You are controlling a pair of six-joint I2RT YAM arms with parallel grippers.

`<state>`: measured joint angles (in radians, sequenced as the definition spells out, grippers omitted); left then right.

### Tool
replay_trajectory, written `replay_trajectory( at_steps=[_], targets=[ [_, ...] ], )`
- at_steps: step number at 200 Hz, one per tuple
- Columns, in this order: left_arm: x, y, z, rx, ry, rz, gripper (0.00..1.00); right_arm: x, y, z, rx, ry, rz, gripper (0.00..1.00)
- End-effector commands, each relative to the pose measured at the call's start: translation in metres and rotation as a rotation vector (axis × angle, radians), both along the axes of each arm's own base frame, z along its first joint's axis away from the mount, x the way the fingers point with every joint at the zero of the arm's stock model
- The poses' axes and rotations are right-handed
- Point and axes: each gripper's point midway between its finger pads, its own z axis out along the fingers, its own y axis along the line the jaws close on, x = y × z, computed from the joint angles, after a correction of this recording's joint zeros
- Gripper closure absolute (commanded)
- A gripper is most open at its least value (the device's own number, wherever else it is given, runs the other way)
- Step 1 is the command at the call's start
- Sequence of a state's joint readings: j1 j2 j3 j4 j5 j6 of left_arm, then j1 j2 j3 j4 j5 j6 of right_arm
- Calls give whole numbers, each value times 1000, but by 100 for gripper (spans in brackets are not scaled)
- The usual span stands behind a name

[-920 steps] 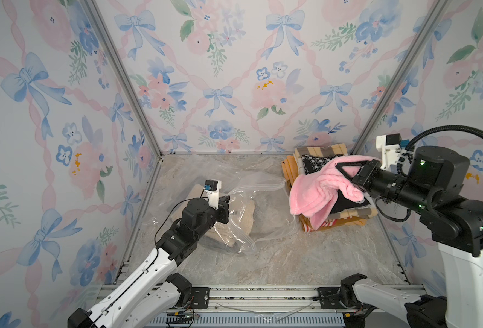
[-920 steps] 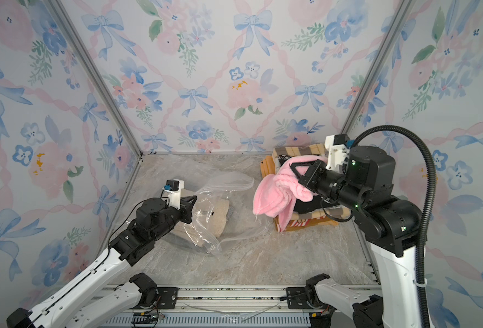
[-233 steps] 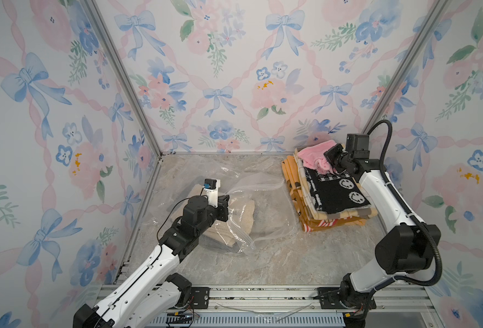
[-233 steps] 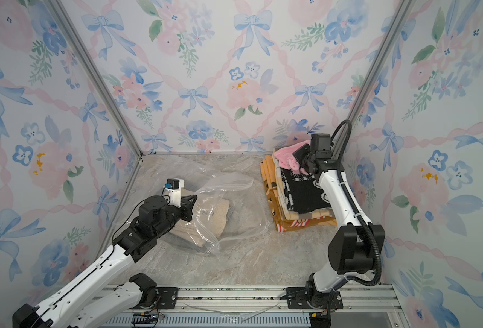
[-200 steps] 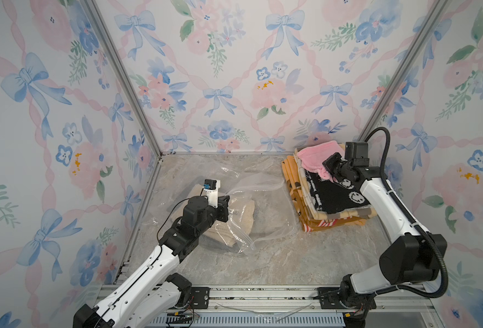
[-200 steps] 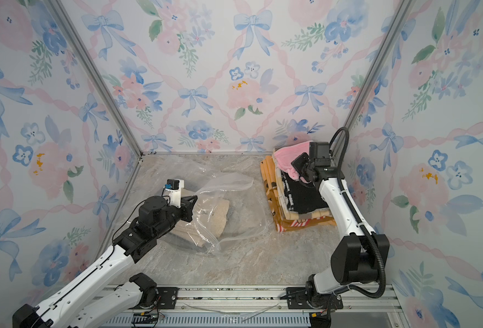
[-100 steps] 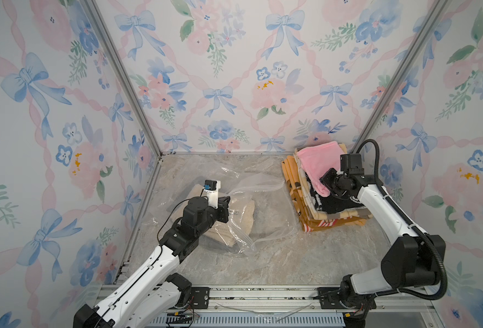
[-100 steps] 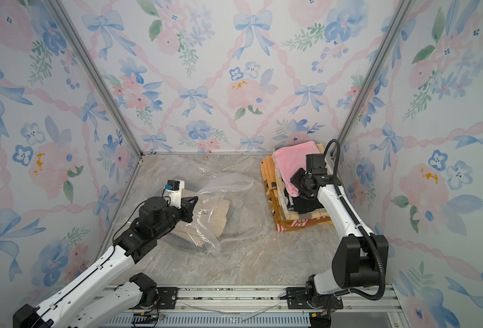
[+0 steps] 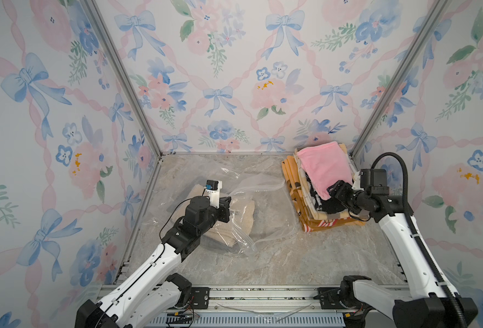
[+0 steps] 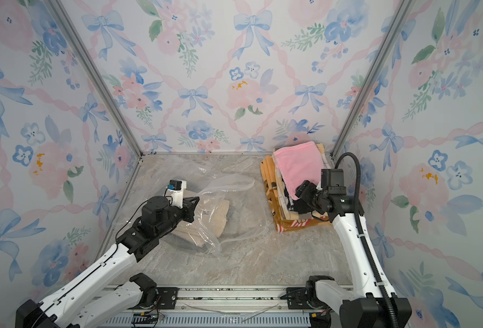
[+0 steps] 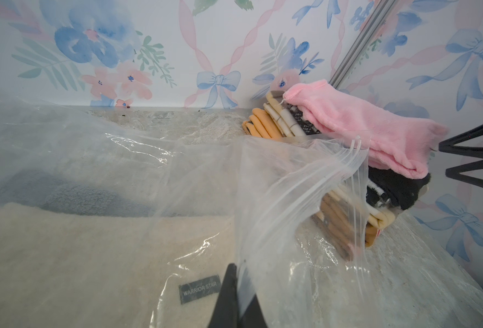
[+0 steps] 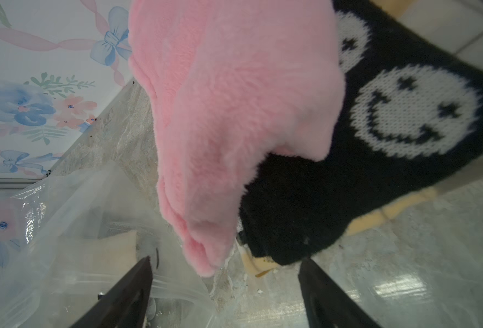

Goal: Take the blanket out of the vacuum bag
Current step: Place the blanket at the corner of the board.

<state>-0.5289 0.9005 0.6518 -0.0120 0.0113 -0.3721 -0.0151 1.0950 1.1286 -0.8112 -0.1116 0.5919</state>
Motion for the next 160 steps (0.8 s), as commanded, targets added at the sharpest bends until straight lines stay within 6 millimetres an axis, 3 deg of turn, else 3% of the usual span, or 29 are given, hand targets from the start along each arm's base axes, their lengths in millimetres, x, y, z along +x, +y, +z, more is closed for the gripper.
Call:
replay_trajectory(
  at_steps=[1, 11, 39, 106, 160],
  targets=[
    [3, -7, 1, -26, 0, -23, 100, -25, -25, -22, -75, 100, -36, 34],
    [4, -9, 1, -26, 1, -29, 100, -25, -34, -23, -89, 92, -52, 41],
    [4, -11, 3, -23, 0, -35, 100, -15, -46, -28, -130, 64, -54, 44],
    [2, -7, 6, -16, 1, -24, 100, 35, -61, -32, -297, -123, 20, 52],
    [2, -6, 6, -15, 1, -20, 100, 53, -68, -31, -379, -178, 39, 53]
  ],
)
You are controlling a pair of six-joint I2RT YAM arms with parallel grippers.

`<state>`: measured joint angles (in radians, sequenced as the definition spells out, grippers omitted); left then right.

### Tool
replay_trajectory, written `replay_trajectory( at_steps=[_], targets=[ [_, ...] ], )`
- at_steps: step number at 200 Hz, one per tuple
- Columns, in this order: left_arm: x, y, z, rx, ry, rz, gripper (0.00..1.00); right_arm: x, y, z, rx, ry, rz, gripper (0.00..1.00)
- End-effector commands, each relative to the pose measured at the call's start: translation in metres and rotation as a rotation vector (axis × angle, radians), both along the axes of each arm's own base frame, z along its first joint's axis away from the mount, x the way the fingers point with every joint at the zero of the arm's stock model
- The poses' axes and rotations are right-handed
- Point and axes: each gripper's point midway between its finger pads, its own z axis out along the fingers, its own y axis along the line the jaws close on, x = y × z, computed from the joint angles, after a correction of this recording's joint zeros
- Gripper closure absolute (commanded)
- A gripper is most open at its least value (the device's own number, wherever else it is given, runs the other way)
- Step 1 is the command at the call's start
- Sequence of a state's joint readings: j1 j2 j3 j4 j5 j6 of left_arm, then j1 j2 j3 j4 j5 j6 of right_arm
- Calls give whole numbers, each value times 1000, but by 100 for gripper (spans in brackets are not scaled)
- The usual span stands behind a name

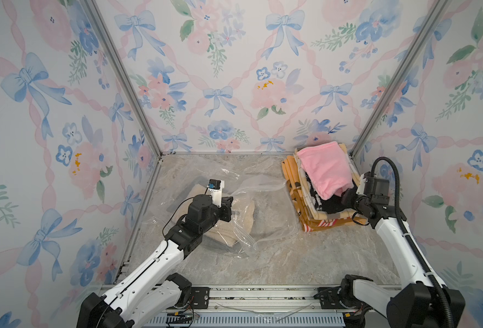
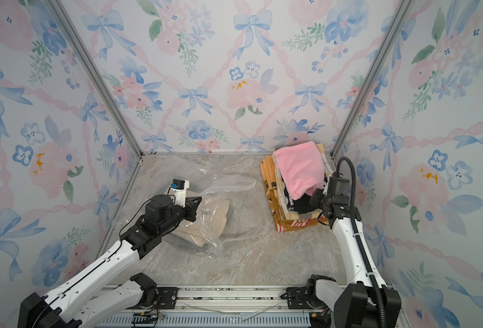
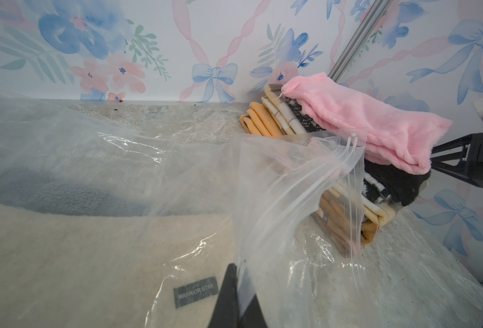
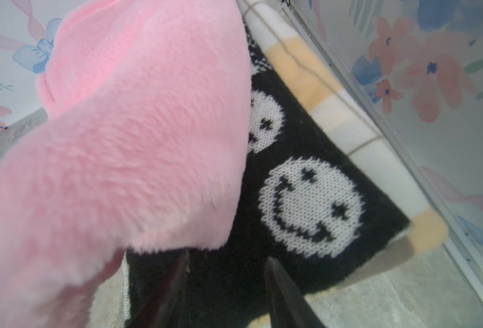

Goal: Take the blanket out of the vacuum bag
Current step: Place the blanket at the corner of the board.

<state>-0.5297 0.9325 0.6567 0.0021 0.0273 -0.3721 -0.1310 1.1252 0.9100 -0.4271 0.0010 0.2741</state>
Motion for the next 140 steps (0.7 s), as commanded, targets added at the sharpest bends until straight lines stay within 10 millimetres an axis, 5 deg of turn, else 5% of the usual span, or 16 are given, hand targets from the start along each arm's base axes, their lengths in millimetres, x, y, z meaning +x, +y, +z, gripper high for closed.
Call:
replay_trajectory(
  at_steps=[1, 102, 140],
  targets=[
    [-1, -1, 10, -16, -13, -4, 100, 15, -9, 5, -65, -48, 9, 53],
    [-6, 3, 8, -15, -12, 5, 100, 28, 1, -18, 1, -7, 36, 62],
    [-6, 3, 9, -17, -12, 5, 100, 33, 7, -30, 16, 30, 45, 73]
  ],
)
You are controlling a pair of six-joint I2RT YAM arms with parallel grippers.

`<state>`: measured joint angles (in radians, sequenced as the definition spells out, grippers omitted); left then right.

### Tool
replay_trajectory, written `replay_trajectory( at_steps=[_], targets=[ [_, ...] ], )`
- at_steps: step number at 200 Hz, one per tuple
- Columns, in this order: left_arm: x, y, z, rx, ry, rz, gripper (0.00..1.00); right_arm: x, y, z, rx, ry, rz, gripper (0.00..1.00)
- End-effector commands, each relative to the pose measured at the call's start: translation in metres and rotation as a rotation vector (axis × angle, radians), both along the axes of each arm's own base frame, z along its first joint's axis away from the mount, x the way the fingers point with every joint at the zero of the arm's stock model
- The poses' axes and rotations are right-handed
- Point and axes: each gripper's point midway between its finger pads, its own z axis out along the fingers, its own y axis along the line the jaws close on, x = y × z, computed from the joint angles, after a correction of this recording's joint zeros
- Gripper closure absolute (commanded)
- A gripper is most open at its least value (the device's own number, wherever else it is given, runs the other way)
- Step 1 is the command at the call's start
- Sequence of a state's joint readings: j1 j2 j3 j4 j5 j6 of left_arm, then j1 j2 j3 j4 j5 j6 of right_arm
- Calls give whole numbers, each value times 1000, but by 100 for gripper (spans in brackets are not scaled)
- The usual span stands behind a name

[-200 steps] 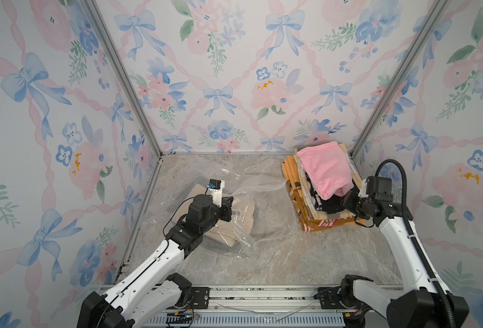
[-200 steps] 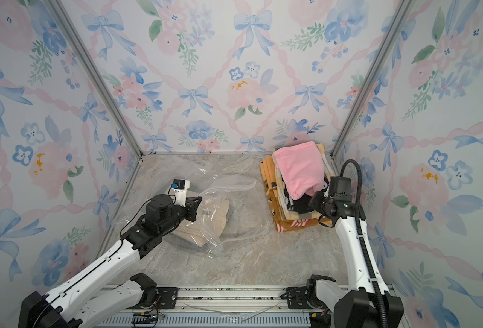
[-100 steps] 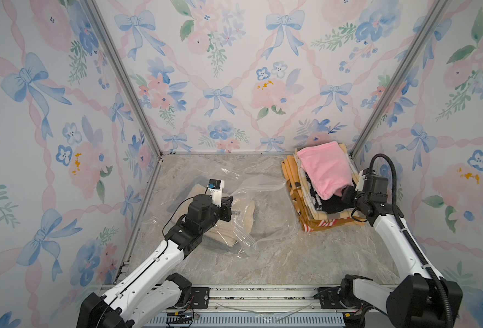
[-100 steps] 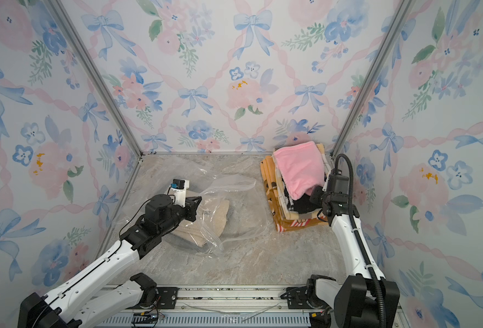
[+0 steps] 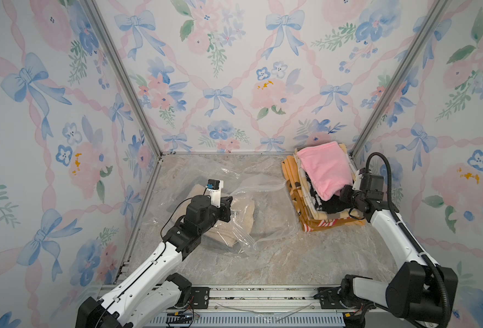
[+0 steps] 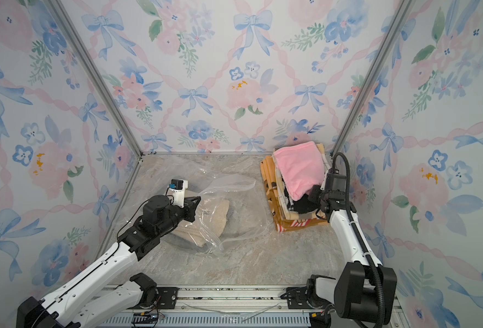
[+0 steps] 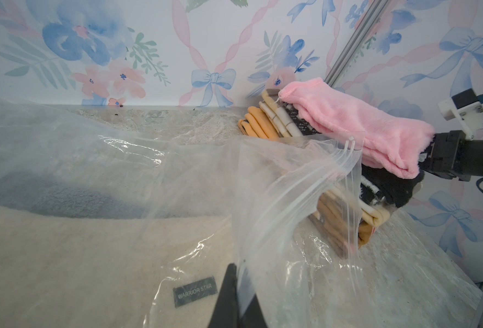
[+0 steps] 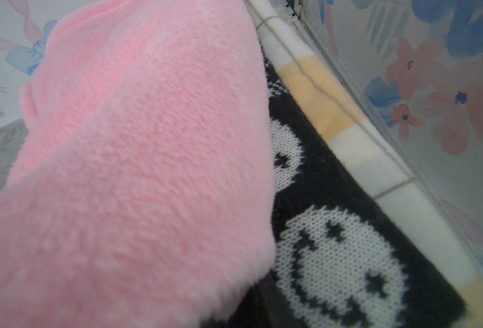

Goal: Take the blanket out of the vacuum bag
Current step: Place the blanket at the corner of the board.

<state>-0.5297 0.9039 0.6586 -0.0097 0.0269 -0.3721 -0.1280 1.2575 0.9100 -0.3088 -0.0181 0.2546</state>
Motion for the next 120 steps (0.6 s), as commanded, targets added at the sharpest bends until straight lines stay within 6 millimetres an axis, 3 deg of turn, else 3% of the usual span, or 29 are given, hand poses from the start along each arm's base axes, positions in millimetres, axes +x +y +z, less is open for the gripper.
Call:
replay_trajectory(
  at_steps=[1, 37, 63, 91, 120],
  targets=[
    [-2, 1, 1, -7, 4, 5, 100, 4, 6, -8, 16, 16, 15, 74],
    [-3, 2, 3, -5, 3, 8, 100, 2, 1, -3, 1, 27, -15, 94],
    [-3, 3, 2, -4, 1, 9, 100, -10, -14, 14, -57, 38, -86, 100],
    [-2, 2, 0, -1, 2, 5, 100, -24, -27, 46, -118, 6, -124, 100],
    [0, 0, 1, -2, -5, 0, 100, -34, -29, 71, -214, 39, -53, 91]
  ],
)
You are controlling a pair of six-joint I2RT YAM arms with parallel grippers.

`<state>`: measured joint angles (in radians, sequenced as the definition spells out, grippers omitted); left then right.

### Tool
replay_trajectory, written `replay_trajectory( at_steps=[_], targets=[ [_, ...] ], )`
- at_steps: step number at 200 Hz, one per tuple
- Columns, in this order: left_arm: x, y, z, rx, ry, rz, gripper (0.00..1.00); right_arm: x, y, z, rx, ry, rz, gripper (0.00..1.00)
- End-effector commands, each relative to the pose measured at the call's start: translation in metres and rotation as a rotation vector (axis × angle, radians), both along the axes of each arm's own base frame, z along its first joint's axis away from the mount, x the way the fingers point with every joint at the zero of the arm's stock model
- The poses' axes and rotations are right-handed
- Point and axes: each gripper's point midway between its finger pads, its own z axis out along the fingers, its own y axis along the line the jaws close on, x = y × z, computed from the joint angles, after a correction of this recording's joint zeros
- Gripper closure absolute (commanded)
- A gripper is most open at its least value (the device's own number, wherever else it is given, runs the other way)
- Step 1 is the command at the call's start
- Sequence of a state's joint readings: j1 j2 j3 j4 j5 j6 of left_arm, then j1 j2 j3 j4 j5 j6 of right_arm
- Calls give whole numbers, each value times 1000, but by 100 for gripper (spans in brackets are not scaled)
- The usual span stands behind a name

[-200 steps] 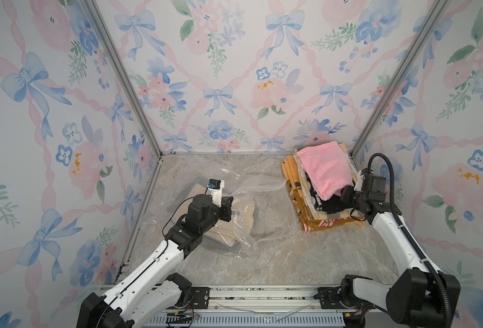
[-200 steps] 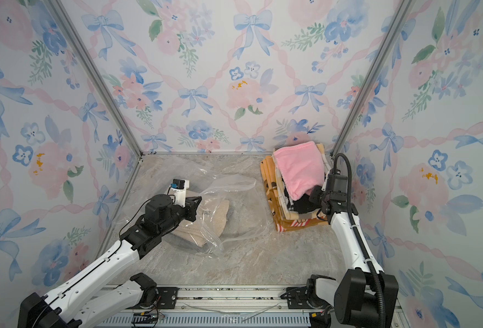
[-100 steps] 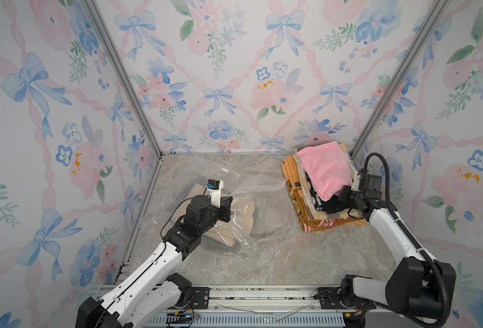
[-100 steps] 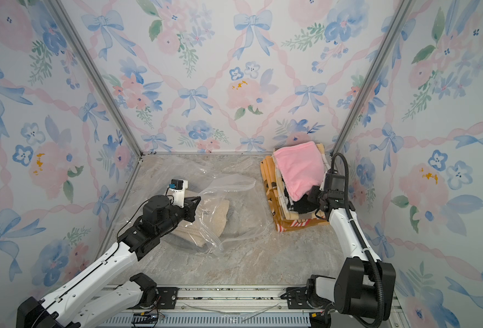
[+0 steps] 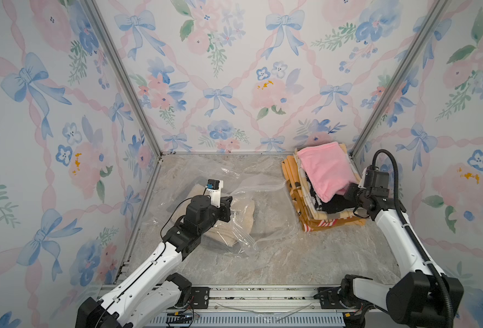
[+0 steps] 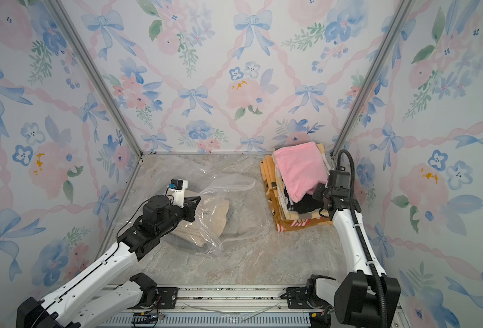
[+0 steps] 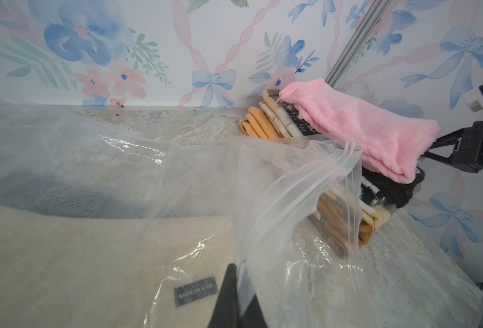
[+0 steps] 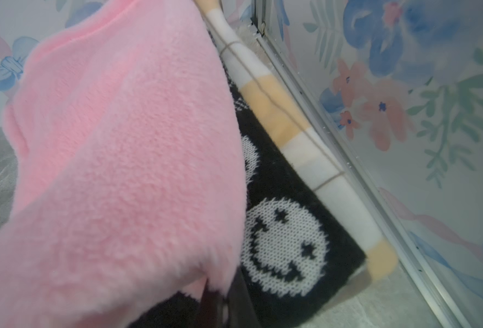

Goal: Take the blanket out of the vacuum bag
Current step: Place the blanket at the corner of the board.

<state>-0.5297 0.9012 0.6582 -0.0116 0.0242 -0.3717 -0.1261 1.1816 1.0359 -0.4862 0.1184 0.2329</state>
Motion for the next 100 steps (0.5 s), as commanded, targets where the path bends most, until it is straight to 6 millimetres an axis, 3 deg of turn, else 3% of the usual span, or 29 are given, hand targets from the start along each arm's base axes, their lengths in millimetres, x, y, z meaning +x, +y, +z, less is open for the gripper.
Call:
replay_trajectory(
  at_steps=[1, 30, 53, 100],
  targets=[
    [0, -1, 1, -3, -5, -3, 100, -16, -8, 22, -105, 57, 35, 91],
    [2, -4, -2, -2, -1, -15, 100, -18, -3, 16, -160, 193, 159, 92],
    [2, -5, -1, -1, -3, -21, 100, -22, -12, 7, -203, 295, 153, 94],
    [-1, -1, -3, 4, -3, -12, 100, -22, -38, 36, -340, 247, 43, 95]
  ],
)
